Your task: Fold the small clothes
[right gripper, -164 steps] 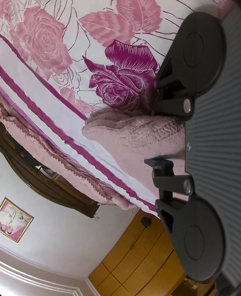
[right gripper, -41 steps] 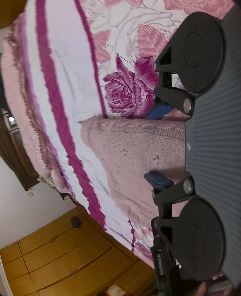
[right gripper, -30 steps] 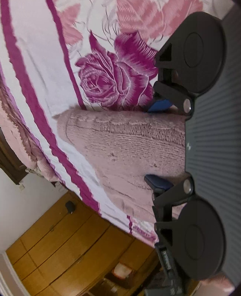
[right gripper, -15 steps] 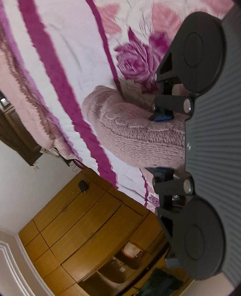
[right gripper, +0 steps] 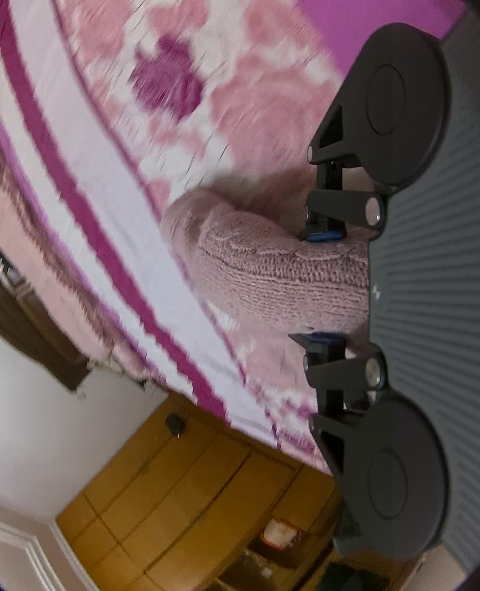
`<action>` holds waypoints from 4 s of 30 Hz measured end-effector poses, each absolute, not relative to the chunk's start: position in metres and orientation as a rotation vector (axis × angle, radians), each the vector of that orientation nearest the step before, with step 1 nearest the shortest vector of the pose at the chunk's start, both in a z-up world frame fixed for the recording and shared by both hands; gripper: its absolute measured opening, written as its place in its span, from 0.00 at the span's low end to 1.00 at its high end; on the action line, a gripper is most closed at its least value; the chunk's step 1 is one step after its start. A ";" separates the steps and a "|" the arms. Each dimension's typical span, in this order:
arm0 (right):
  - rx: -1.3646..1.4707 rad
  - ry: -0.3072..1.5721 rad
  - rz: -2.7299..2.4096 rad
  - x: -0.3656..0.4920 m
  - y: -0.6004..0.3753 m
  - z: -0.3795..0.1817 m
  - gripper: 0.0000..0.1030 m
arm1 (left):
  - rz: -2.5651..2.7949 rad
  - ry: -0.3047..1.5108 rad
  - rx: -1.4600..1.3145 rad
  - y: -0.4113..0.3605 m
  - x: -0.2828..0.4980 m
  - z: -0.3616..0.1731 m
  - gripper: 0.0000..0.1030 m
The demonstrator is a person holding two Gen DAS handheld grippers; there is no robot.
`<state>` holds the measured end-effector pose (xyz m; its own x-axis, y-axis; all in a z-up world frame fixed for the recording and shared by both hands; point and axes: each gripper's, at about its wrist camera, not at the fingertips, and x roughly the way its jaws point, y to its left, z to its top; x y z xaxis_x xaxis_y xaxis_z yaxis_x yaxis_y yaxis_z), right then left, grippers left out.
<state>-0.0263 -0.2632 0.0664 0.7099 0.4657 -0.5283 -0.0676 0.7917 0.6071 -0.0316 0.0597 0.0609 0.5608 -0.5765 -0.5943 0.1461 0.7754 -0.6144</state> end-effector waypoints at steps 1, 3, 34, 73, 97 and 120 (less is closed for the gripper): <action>0.558 0.741 0.294 -0.027 -0.261 0.060 0.46 | -0.419 0.894 -0.495 0.058 -0.033 0.058 0.46; 0.485 0.773 0.259 -0.030 -0.255 0.043 0.47 | -0.376 0.898 -0.405 0.050 -0.038 0.054 0.48; 0.022 0.572 0.109 -0.025 -0.205 0.042 0.22 | -0.268 0.726 0.016 -0.012 0.004 0.065 0.48; 0.149 0.635 0.121 -0.131 -0.208 0.056 0.71 | -0.126 0.811 -0.040 -0.017 -0.117 0.077 0.92; 0.099 0.697 0.086 -0.127 -0.198 0.020 0.73 | -0.097 0.882 0.036 -0.031 -0.106 0.042 0.93; 0.075 0.703 0.073 -0.126 -0.193 0.018 0.74 | -0.108 0.874 0.013 -0.027 -0.107 0.039 0.94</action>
